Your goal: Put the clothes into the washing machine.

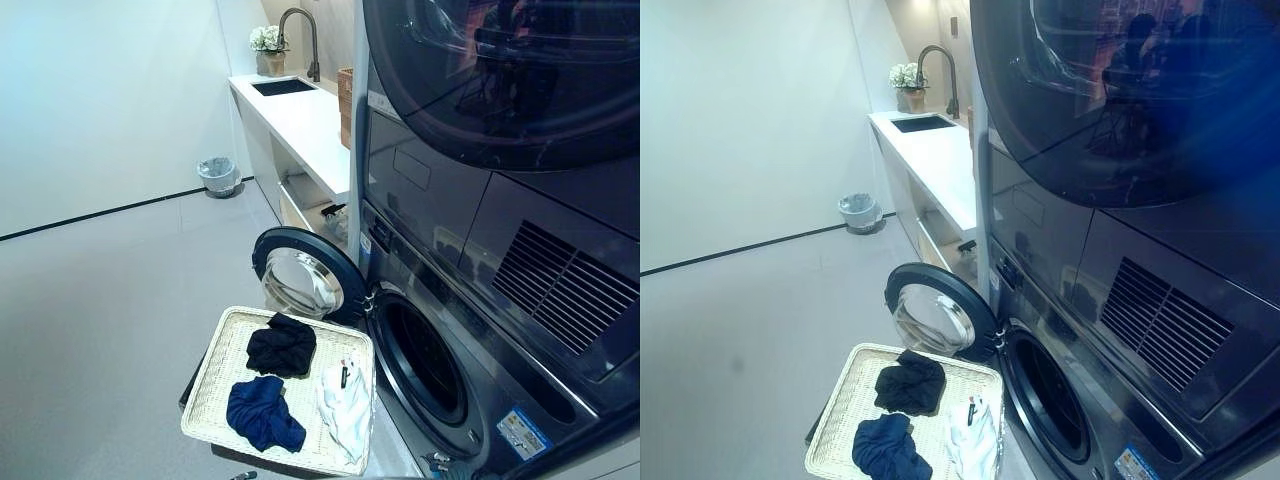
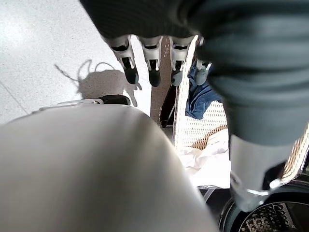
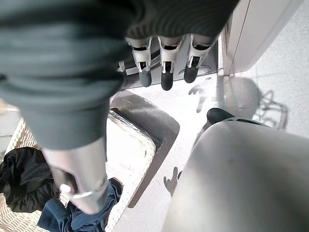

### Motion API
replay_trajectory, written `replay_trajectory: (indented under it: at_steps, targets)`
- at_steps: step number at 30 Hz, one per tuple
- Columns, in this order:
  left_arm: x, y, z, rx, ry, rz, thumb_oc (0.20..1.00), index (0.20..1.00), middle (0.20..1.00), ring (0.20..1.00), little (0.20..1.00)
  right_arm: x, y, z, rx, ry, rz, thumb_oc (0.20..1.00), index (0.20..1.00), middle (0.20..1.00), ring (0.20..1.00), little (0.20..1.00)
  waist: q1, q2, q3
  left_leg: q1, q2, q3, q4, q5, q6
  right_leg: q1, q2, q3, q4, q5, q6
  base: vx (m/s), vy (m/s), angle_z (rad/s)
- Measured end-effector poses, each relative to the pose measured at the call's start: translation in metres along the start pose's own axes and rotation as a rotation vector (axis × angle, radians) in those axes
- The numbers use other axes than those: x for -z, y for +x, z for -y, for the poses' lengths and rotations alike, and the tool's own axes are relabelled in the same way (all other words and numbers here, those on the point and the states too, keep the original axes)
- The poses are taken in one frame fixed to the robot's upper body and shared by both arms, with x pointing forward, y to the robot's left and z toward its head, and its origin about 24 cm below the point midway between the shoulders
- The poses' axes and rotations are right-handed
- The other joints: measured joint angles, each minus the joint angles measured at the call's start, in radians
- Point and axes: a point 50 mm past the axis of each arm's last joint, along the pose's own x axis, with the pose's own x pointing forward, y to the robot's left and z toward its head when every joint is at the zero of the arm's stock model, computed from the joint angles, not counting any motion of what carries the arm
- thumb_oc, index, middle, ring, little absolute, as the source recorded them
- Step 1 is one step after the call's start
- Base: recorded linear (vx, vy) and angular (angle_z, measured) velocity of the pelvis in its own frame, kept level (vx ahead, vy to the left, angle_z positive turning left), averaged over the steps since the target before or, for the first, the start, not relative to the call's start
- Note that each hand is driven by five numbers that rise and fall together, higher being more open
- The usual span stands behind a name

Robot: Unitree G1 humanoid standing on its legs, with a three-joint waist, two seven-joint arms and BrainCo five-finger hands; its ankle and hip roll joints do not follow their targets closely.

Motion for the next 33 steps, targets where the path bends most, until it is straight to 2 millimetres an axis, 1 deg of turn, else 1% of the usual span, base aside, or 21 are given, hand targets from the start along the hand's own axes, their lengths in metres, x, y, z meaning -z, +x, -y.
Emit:
replay_trajectory:
  at_steps: [5, 10, 13, 19, 22, 26, 28, 32, 33]
  targets:
    - [0.0, 0.0, 0.0, -0.001, 0.001, 0.001, 1.0, 1.0, 1.0, 1.0, 1.0, 0.0, 0.0, 0.0, -0.003, -0.004, -0.001, 1.0, 1.0, 1.0, 1.0, 1.0, 0.0, -0.002, -0.001, 0.0, 0.001, 0.019, 0.0, -0.003, 0.0, -0.002, 0.001, 0.017, 0.0, 0.004, 0.0, 0.04, 0.002, -0.03]
    - [0.0, 0.0, -0.002, -0.01, 0.003, 0.002, 1.0, 1.0, 1.0, 1.0, 1.0, 0.001, 0.0, 0.0, -0.003, -0.003, -0.003, 1.0, 1.0, 1.0, 1.0, 1.0, -0.002, -0.01, -0.004, 0.001, 0.001, 0.021, 0.0, -0.003, 0.001, -0.002, 0.0, 0.02, 0.0, 0.005, 0.001, 0.02, -0.001, -0.02]
    - [0.001, -0.001, -0.004, -0.021, 0.003, -0.002, 1.0, 1.0, 1.0, 1.0, 1.0, 0.002, 0.0, -0.001, -0.004, -0.003, -0.005, 1.0, 1.0, 1.0, 1.0, 1.0, -0.018, -0.015, -0.007, 0.001, 0.001, 0.022, -0.004, -0.004, 0.001, -0.002, 0.0, 0.02, 0.0, 0.005, 0.001, 0.05, -0.002, 0.0]
    - [0.001, -0.001, -0.007, -0.103, 0.016, -0.001, 1.0, 1.0, 1.0, 1.0, 1.0, 0.011, -0.002, -0.003, -0.009, 0.005, -0.026, 1.0, 1.0, 1.0, 1.0, 1.0, -0.021, -0.016, -0.006, 0.0, 0.002, 0.025, -0.004, -0.005, 0.001, -0.006, 0.0, 0.022, 0.0, 0.005, 0.001, 0.02, 0.008, -0.01]
    - [-0.001, -0.001, -0.008, -0.136, 0.018, 0.008, 1.0, 1.0, 1.0, 1.0, 1.0, 0.011, -0.002, -0.004, -0.01, 0.005, -0.025, 1.0, 1.0, 1.0, 1.0, 1.0, -0.021, -0.016, -0.006, -0.004, 0.002, 0.028, -0.004, -0.005, 0.001, -0.015, 0.0, 0.025, 0.0, 0.005, 0.001, 0.01, 0.012, -0.03]
    - [-0.003, -0.001, -0.011, -0.203, 0.021, 0.021, 1.0, 1.0, 1.0, 1.0, 1.0, 0.01, -0.002, -0.003, -0.009, 0.003, -0.019, 1.0, 1.0, 1.0, 1.0, 1.0, -0.022, -0.015, -0.005, -0.02, 0.001, 0.035, 0.0, -0.005, 0.001, -0.037, -0.001, 0.033, 0.0, 0.009, 0.001, -0.02, 0.027, -0.05]
    - [-0.005, -0.002, -0.015, -0.268, 0.026, 0.031, 1.0, 1.0, 1.0, 1.0, 1.0, 0.007, -0.002, -0.002, -0.005, 0.0, -0.011, 1.0, 1.0, 1.0, 1.0, 1.0, -0.021, -0.012, 0.004, -0.02, 0.001, 0.045, 0.0, -0.005, 0.001, -0.042, 0.0, 0.044, 0.0, 0.013, 0.001, 0.01, 0.041, -0.14]
    - [-0.013, -0.004, -0.024, -0.446, 0.111, 0.064, 1.0, 1.0, 1.0, 1.0, 1.0, 0.006, -0.002, -0.001, -0.002, 0.004, -0.001, 1.0, 1.0, 1.0, 1.0, 1.0, -0.022, -0.01, 0.023, -0.028, 0.001, 0.049, -0.001, -0.005, 0.002, -0.051, -0.001, 0.048, 0.0, 0.014, 0.002, 0.05, 0.043, -0.04]
    - [-0.017, -0.006, -0.028, -0.523, 0.151, 0.077, 1.0, 1.0, 1.0, 1.0, 1.0, 0.006, -0.002, 0.0, -0.001, 0.003, 0.001, 1.0, 1.0, 1.0, 1.0, 1.0, -0.022, -0.009, 0.03, -0.037, 0.001, 0.049, 0.001, -0.004, 0.002, -0.055, 0.0, 0.049, 0.0, 0.016, 0.002, 0.0, 0.0, 0.0]
